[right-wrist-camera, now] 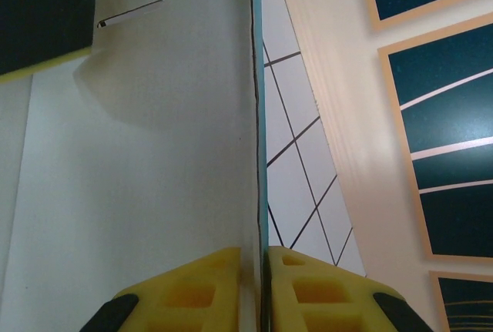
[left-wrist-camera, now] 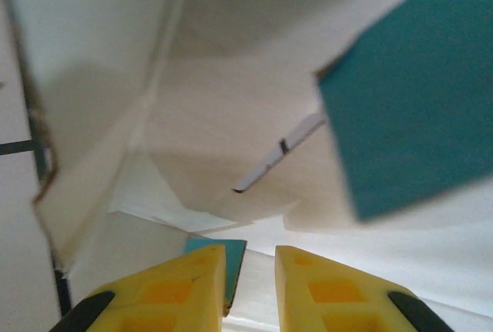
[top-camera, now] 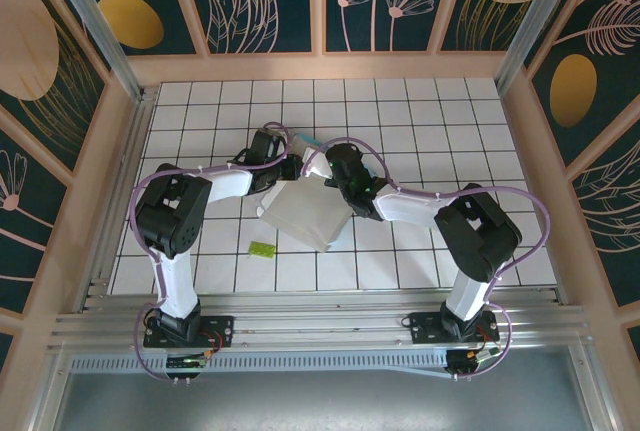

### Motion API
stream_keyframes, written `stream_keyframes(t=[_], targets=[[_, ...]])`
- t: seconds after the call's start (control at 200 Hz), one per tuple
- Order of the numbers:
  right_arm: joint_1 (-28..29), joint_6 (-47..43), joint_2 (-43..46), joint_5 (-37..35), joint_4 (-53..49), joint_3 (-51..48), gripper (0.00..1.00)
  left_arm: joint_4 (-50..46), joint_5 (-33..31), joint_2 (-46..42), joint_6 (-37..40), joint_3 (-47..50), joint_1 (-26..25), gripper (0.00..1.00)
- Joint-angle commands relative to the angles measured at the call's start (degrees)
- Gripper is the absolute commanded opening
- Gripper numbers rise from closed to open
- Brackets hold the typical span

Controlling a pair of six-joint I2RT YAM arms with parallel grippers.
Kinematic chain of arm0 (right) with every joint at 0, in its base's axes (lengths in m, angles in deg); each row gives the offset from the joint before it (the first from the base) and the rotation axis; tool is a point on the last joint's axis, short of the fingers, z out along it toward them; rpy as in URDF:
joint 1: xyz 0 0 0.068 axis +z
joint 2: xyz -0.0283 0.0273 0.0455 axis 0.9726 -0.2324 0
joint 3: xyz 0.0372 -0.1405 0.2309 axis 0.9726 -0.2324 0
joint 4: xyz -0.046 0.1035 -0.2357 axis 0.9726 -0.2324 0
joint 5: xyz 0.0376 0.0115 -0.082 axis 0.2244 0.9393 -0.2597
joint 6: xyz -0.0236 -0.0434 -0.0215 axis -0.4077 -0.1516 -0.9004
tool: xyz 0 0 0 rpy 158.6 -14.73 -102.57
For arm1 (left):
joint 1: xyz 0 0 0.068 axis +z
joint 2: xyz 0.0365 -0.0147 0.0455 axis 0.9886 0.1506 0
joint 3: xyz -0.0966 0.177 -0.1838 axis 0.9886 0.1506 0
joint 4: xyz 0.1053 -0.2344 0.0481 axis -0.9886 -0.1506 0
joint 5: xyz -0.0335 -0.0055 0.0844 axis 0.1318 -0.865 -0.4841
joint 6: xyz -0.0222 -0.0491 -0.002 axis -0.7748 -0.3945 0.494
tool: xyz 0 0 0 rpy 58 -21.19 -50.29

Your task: Fold the paper box

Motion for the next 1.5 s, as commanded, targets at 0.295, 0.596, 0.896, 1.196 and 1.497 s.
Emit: stream_keyframes(t=[0.295, 0.596, 0.896, 1.196, 1.497], targets=[[1.0, 0.2, -0.8, -0.6, 0.5, 0.5, 0.16, 4.8, 5.9, 1.4, -3.6, 1.8, 0.1, 0.28], [0.8, -0.7, -0.6, -0.7, 0.3, 0.4, 0.16, 4.3, -2.5, -15.6, -0.7, 9.2, 2.4, 0.36], [0.6, -1.1, 0.2, 0.0, -0.1, 0.0, 0.16, -9.0, 5.0, -16.7, 19.1, 2.3, 8.3, 0.53], [0.6, -0.9, -0.1, 0.2, -0.8, 1.0, 0.16, -12.1, 10.1, -6.4, 22.9, -6.9, 8.3, 0.55], [0.6, -0.7, 0.3, -0.1, -1.3, 0.8, 0.16, -10.3, 7.8, -1.1, 20.9, -8.4, 8.3, 0.39]])
